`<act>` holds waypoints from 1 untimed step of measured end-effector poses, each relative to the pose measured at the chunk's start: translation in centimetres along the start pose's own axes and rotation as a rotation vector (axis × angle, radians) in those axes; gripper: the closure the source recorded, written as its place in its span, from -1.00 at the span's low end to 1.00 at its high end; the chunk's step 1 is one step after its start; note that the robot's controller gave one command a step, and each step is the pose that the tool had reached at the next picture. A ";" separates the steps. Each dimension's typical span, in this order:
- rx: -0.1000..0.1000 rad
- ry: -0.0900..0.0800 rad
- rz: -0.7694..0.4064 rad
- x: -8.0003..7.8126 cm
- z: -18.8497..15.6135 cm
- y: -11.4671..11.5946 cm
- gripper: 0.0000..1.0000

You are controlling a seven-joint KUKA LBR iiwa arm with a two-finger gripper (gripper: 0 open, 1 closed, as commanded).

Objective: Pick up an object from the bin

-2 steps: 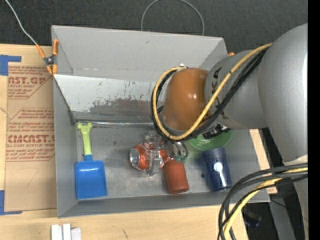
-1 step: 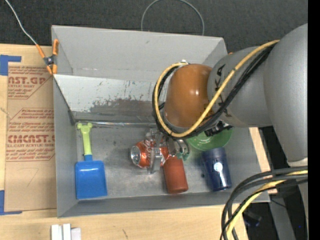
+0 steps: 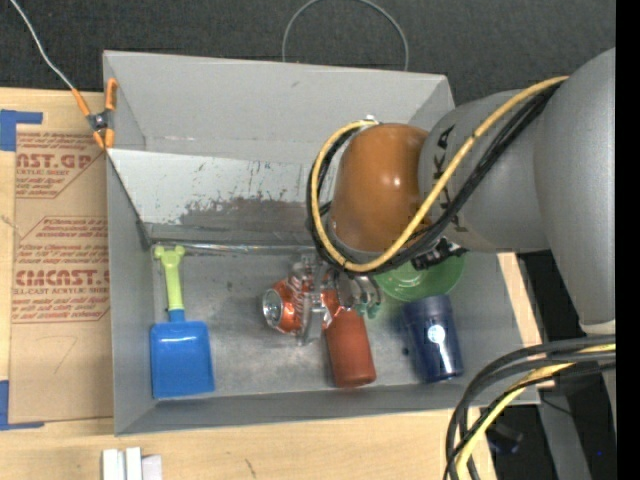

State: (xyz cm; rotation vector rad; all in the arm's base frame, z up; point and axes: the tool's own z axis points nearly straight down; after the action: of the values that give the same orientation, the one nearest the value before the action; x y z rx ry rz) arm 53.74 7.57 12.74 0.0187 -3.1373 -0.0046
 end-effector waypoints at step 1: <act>0.000 0.002 0.000 0.1 -0.8 0.0 1.00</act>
Offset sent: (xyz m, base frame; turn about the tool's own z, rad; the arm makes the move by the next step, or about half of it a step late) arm -0.0001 0.0002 0.0466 0.0000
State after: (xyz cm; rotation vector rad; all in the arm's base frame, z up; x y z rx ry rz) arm 53.67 7.57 13.51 0.0191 -3.1352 -0.0043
